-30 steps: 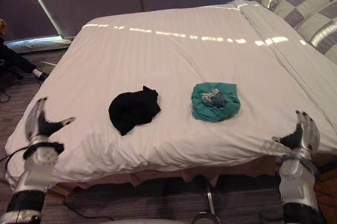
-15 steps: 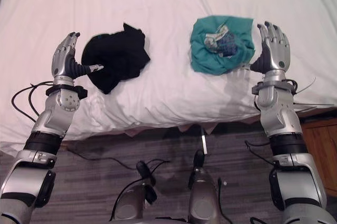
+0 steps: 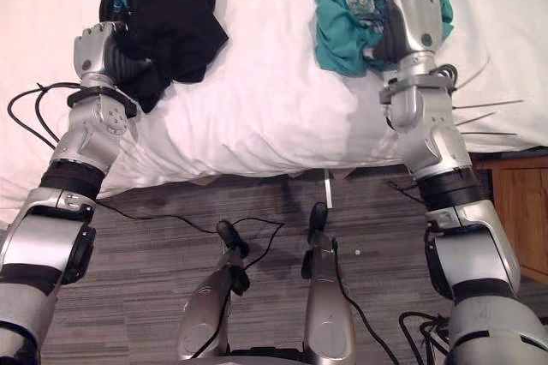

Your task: Tidy the bed and pick cloth on bed and put in laundry

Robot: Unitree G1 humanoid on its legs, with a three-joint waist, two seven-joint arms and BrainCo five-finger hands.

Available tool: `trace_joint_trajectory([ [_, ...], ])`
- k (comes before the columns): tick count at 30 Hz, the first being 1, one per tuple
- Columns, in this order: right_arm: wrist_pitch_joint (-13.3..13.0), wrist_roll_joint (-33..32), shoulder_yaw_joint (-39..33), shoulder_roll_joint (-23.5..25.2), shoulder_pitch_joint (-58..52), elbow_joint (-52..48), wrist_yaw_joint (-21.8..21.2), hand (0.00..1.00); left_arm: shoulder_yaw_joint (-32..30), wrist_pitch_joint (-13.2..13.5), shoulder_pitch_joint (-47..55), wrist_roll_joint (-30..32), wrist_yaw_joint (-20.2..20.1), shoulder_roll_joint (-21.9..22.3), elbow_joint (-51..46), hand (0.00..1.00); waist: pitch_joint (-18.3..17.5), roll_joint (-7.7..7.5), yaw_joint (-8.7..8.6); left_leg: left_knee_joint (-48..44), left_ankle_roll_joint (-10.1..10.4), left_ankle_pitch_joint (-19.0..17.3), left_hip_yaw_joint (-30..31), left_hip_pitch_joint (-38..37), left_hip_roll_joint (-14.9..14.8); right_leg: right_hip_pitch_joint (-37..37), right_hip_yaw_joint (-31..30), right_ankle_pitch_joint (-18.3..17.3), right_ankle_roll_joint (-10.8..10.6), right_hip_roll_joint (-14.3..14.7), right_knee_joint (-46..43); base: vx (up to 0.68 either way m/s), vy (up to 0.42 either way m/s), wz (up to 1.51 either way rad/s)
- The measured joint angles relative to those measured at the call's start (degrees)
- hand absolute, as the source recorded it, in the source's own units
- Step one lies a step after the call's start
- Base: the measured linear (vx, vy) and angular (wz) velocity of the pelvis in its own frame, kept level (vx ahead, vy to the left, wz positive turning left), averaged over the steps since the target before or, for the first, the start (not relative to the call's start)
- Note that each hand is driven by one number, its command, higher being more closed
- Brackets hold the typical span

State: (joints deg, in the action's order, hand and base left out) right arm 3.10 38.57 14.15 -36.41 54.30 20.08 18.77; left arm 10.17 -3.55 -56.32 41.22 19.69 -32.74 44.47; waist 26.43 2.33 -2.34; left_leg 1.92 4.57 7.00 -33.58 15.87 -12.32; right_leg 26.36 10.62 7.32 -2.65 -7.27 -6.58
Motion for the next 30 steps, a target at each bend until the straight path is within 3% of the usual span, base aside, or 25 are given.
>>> trace_joint_trajectory([
  [2, -0.1, -0.2, 1.0, 0.0, 0.2, 0.4, -0.1, 1.00, 0.0, 0.1, 0.4, 0.0, 0.0, 0.6, -1.0, 1.00, 0.1, -0.09, 0.04, 0.4, 0.2, 0.4, 0.1, 0.1, 0.0, 0.0, 0.2, 0.1, 0.0, 0.1, 0.3, 0.03, -0.002, 0.00],
  [5, -0.6, -2.1, 4.7, -0.1, 4.1, 9.2, -0.8, 1.00, 0.1, 0.8, 2.9, -2.9, 0.5, 1.6, -4.1, 1.00, 0.0, -0.05, 0.29, 0.8, 0.1, 0.7, 0.5, 0.0, 0.3, -0.2, 0.6, 0.1, 0.0, -0.1, 0.3, 0.06, -0.001, 0.08],
  [7, -1.4, -2.7, 6.1, -0.3, 6.8, 16.9, -1.6, 1.00, 0.2, 2.3, 5.2, -5.3, 1.1, 3.2, -6.3, 1.00, 0.2, 0.22, 0.76, 1.1, 0.0, 0.8, 1.1, -0.5, 0.5, -1.2, 1.4, 0.1, 0.0, -0.4, 0.5, 0.07, 0.007, 0.22],
  [10, -3.2, -5.9, 6.0, -3.0, 8.9, 28.6, -4.0, 1.00, 1.0, 6.5, 14.4, -12.4, 1.8, 8.5, -14.1, 1.00, 0.8, 1.47, 2.17, 1.1, -0.1, 0.8, 4.9, -3.0, 0.9, -6.3, 3.8, 0.0, -0.2, -1.0, 1.8, 0.10, 0.009, 0.41],
  [14, -3.3, -9.0, -0.6, -5.1, 7.3, 34.6, -6.8, 1.00, 2.0, 10.0, 29.6, -18.5, 0.5, 11.4, -27.0, 1.00, 1.3, 3.25, 3.28, 1.5, 0.0, 0.8, 7.0, -4.8, 1.7, -10.0, 5.8, -1.0, -1.6, -2.0, 2.1, 0.07, 0.019, 0.39],
  [17, -3.1, -11.8, -8.2, -4.3, -0.1, 31.1, -6.9, 1.00, 1.3, 10.9, 41.0, -22.0, -2.4, 12.9, -33.4, 1.00, 1.3, 3.62, 3.46, 2.5, 0.0, 0.8, 7.6, -7.7, 2.1, -13.8, 6.6, -1.2, -1.9, -2.1, 3.4, 0.06, 0.029, 0.20],
  [20, -2.6, -16.3, -18.4, 2.3, -17.2, 18.0, -6.1, 1.00, -0.6, 10.5, 52.0, -26.0, -5.7, 16.6, -34.0, 1.00, -2.2, 3.21, 3.21, 3.4, 0.8, 0.1, 7.4, -10.7, 2.5, -16.7, 6.4, -2.2, -3.0, -2.2, 3.8, 0.07, 0.032, -0.01],
  [22, -2.9, -19.5, -24.1, 10.9, -31.0, 8.4, -5.0, 1.00, -3.2, 10.0, 57.4, -27.3, -7.5, 19.3, -33.9, 1.00, -5.9, 2.66, 2.82, 3.4, 1.1, -0.7, 6.6, -12.9, 2.4, -18.5, 5.6, -3.0, -3.4, -1.9, 4.0, 0.11, 0.000, -0.17],
  [27, -4.4, -25.2, -26.6, 26.0, -52.1, 1.9, -6.5, 1.00, -6.2, 9.8, 62.8, -31.1, -10.4, 22.6, -33.9, 1.00, -13.4, 0.20, 0.66, 3.5, 1.9, -2.3, 4.1, -18.1, 1.8, -22.4, 3.3, -3.6, -3.5, -1.1, 5.0, 0.08, -0.023, -0.27],
  [30, -4.3, -26.3, -26.1, 31.0, -60.6, 1.1, -8.5, 1.00, -6.1, 8.9, 64.2, -32.1, -12.4, 23.9, -33.9, 1.00, -15.2, -1.05, -0.62, 3.5, 2.1, -2.6, 3.5, -20.2, 1.6, -24.0, 3.0, -3.6, -3.4, -0.7, 5.5, 0.01, -0.029, -0.20],
])
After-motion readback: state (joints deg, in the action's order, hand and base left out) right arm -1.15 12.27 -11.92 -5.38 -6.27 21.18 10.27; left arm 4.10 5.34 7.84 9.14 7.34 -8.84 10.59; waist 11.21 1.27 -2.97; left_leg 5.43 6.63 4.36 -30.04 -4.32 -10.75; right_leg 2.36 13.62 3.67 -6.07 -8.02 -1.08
